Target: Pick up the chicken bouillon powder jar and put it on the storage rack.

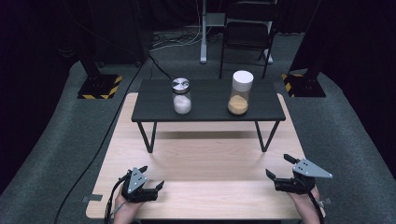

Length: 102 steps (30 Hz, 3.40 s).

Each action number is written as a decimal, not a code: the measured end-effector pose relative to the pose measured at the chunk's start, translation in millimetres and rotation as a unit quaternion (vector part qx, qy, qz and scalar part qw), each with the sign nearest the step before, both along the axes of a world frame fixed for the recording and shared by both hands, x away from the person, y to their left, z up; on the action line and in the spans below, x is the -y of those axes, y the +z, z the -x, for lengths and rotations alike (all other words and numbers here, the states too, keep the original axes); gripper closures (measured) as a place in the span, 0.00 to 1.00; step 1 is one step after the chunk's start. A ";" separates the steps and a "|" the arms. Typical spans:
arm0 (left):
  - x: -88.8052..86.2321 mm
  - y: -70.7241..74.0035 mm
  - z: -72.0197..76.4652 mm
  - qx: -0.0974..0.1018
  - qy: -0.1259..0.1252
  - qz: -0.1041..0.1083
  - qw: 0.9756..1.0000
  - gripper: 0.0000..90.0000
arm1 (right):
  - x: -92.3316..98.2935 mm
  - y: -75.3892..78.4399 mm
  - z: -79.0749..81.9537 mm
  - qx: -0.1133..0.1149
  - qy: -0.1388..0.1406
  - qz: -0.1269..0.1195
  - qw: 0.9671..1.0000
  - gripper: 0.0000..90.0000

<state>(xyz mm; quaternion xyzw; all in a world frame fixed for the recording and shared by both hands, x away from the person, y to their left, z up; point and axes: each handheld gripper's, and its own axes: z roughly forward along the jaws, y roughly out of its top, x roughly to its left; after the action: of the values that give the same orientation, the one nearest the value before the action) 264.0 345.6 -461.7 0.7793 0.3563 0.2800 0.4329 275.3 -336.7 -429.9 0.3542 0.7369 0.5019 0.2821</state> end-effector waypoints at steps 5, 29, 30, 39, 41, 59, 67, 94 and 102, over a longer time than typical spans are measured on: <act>-0.3 0.4 -0.6 -0.002 -0.001 0.000 1.000 0.14 | 4.1 -25.6 11.5 -0.014 -0.028 -0.005 1.000 0.08; -0.7 0.6 -0.9 -0.003 -0.002 0.001 1.000 0.14 | 10.3 -39.7 5.9 -0.055 -0.041 -0.011 0.998 0.10; -0.8 0.6 -1.1 -0.003 -0.002 0.001 1.000 0.14 | 10.2 -39.6 5.8 -0.055 -0.041 -0.011 0.998 0.10; -0.4 0.1 -0.3 -0.001 -0.002 0.000 1.000 0.14 | 8.4 -38.6 5.7 -0.055 -0.040 -0.005 0.998 0.11; -0.5 0.2 -0.4 -0.001 -0.003 0.000 1.000 0.14 | 8.4 -38.7 5.8 -0.055 -0.040 -0.005 0.998 0.11; -0.8 0.5 -0.9 -0.003 -0.003 0.000 1.000 0.14 | 9.2 -38.2 5.1 -0.058 -0.040 -0.006 0.997 0.11; -1.0 1.0 -2.1 -0.006 -0.004 0.001 1.000 0.14 | 8.7 -37.8 4.6 -0.059 -0.040 -0.004 0.997 0.11; -1.0 1.1 -2.3 -0.006 -0.004 0.001 1.000 0.14 | 7.9 -36.9 3.7 -0.062 -0.038 -0.002 0.997 0.11; -1.0 1.2 -2.2 -0.006 -0.004 0.001 1.000 0.14 | 8.1 -36.9 3.7 -0.063 -0.039 -0.002 0.997 0.11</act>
<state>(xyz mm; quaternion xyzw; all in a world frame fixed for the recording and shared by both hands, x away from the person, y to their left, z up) 266.2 346.6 -460.5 0.7822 0.3557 0.2733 0.4324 271.6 -344.8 -466.8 0.4138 0.7377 0.4693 0.2537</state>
